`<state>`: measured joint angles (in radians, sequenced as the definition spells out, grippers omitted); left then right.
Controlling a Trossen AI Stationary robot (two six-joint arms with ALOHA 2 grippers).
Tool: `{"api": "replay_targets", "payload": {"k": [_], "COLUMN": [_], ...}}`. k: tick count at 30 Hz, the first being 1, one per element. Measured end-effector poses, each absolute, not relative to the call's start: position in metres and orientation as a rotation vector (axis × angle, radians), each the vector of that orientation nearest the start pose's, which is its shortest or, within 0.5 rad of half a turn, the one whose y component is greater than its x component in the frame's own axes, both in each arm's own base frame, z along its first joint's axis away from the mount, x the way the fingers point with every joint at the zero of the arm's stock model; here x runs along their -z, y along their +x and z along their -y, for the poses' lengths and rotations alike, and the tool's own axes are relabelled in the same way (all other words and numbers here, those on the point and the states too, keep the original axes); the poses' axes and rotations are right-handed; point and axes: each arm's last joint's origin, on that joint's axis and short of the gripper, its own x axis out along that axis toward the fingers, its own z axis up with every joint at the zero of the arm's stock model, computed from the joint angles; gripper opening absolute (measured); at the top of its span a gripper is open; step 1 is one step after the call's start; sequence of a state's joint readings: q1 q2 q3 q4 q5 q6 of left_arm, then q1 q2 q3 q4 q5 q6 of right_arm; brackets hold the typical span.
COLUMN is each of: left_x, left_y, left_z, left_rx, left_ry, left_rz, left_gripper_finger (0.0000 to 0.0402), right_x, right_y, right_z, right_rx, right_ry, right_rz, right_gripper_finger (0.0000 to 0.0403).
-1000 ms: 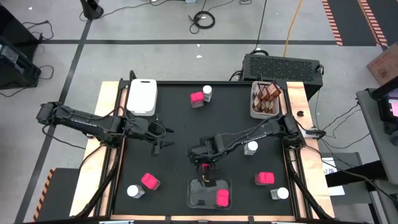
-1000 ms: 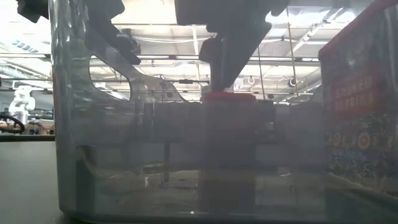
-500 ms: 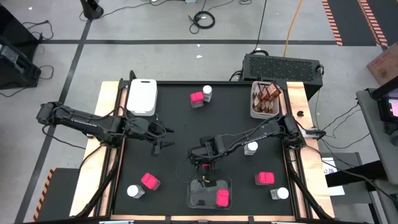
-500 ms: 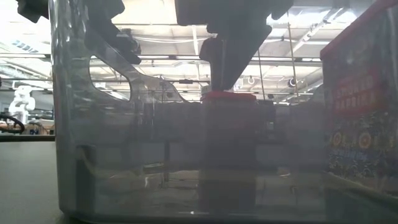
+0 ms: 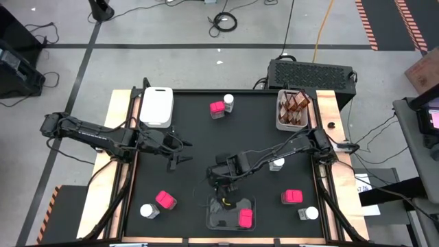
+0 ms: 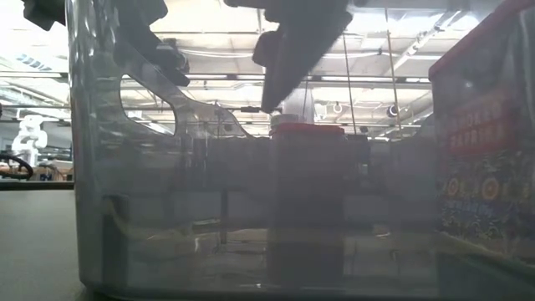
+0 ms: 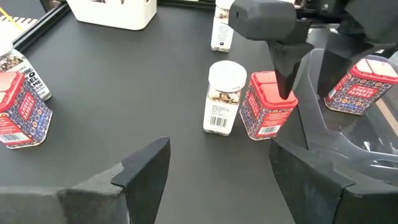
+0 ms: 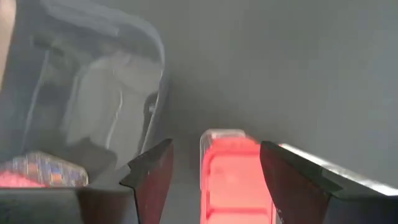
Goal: Sort spices by type
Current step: Put the red seasoning can into the black bin
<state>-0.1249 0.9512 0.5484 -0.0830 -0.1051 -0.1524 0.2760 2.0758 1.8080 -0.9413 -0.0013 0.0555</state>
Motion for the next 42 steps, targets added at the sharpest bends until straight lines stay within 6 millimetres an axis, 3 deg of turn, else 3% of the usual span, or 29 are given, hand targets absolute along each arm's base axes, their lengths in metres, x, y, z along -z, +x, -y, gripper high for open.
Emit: {"api": "replay_targets", "payload": {"k": [9, 23, 33, 42], "left_x": [-0.232, -0.232, -0.232, -0.232], "left_y": [0.200, 0.200, 0.200, 0.200], "left_z": [0.022, 0.022, 0.022, 0.022], "left_rx": [-0.017, -0.017, -0.017, -0.017], "left_ry": [-0.093, -0.092, -0.091, -0.091], "left_rz": [-0.484, -0.484, -0.484, -0.485], "left_gripper_finger": [0.0277, 0.0277, 0.0276, 0.0276], "right_x": [-0.239, -0.238, -0.217, -0.215], "right_y": [0.421, 0.417, 0.411, 0.409], "right_z": [-0.120, -0.127, -0.122, -0.122], "right_rx": [-0.201, -0.239, -0.118, -0.110], "right_ry": [-0.096, -0.162, -0.246, -0.229], "right_rz": [-1.166, -1.181, -1.223, -1.242], "right_gripper_finger": [0.0242, 0.0348, 0.0344, 0.0343]}}
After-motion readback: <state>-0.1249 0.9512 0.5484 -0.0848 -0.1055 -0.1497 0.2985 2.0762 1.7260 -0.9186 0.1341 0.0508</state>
